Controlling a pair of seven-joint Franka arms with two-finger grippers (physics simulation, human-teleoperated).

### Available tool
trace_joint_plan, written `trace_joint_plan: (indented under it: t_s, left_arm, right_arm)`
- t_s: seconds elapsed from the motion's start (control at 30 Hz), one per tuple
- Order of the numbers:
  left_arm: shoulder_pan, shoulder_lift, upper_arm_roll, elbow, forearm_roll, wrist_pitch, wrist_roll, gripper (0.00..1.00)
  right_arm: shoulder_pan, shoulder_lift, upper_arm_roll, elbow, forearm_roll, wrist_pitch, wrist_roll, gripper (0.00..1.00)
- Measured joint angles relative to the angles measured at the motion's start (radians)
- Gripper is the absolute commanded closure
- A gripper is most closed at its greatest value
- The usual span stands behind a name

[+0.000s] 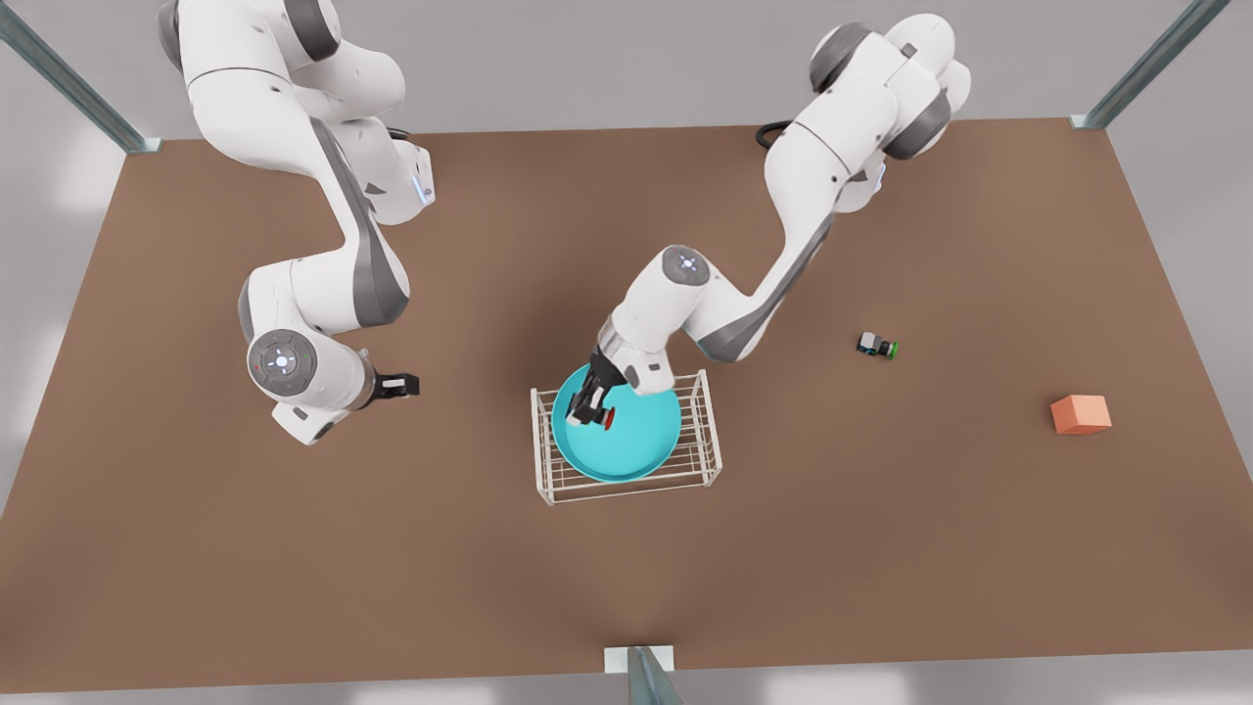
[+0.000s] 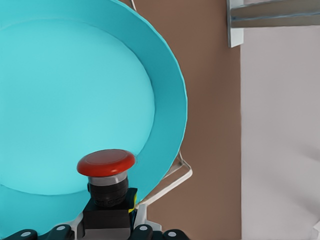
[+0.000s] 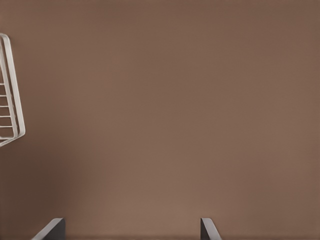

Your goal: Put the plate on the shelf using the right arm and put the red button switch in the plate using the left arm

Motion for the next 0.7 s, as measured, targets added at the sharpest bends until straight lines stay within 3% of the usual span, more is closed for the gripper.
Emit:
trace_joint_plan:
  t_s: [0.03,0.17,0.3,0.47,0.7]
  left_arm:
    - [-0.003,0.0,0.0,-0.009,0.009,0.004,-0.007,0.0]
    - [0.007,-0.068,-0.002,-0.003,0.036,-0.064,-0.033,0.0]
    - [0.173,-0.227,-0.009,0.11,0.008,-0.504,0.097,0.0]
    - [0.471,-0.279,-0.001,0.121,-0.029,-0.907,0.424,0.0]
    - [0.627,-0.285,0.003,0.125,-0.038,-1.13,0.841,0.0]
  right_arm:
    - [0.0,0.001,0.0,0.001,0.0,0.0,-0.001,0.0]
    - [-0.001,0.004,0.0,0.003,0.0,0.001,-0.003,0.0]
    - [-0.001,0.006,-0.001,0.002,0.0,0.002,-0.006,0.0]
    - [-0.003,0.007,-0.003,0.003,0.003,0.001,-0.01,0.0]
    - [-0.002,0.007,-0.004,0.003,0.006,0.002,-0.014,0.0]
